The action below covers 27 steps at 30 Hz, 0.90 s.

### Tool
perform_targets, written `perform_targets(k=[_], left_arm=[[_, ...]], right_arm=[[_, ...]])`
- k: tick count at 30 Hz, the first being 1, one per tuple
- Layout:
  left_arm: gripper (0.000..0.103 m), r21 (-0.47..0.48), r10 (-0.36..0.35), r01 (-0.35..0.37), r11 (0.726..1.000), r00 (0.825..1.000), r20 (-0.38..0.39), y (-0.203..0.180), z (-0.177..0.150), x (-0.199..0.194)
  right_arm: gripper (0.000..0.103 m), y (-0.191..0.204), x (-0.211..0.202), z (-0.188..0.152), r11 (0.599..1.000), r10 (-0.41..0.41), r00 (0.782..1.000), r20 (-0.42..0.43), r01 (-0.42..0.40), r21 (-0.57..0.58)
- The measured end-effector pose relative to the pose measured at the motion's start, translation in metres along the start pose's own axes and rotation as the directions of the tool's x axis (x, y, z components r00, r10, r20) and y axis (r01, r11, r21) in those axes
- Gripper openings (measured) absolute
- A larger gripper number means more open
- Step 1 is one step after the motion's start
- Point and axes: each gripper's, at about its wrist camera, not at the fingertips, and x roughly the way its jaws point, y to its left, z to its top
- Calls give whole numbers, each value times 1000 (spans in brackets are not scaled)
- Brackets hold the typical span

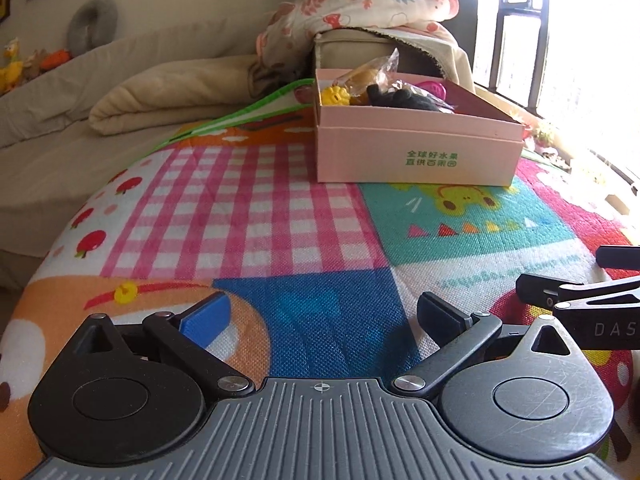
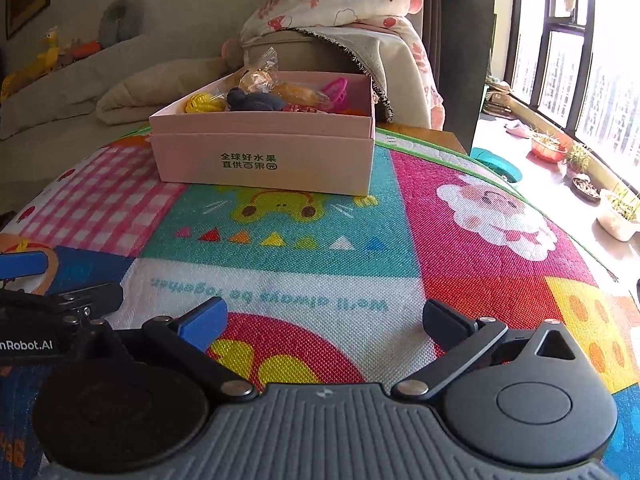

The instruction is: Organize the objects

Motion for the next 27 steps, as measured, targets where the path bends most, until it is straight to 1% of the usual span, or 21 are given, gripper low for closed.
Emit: perform_targets(k=[3, 17, 27], left_arm=[[103, -4, 5, -5, 1000, 1000, 1, -1, 0, 1], [103, -5, 19, -19, 1000, 1000, 0, -4, 1, 3], [103, -7, 16, -16, 1000, 1000, 0, -4, 2, 2]], right_arm=[[103, -2, 1, 0, 1000, 2, 1000, 0, -2, 20], [103, -1, 2, 0, 1000, 2, 1000, 2, -2, 20], [103, -1, 1, 0, 1000, 2, 1000, 2, -2, 20]])
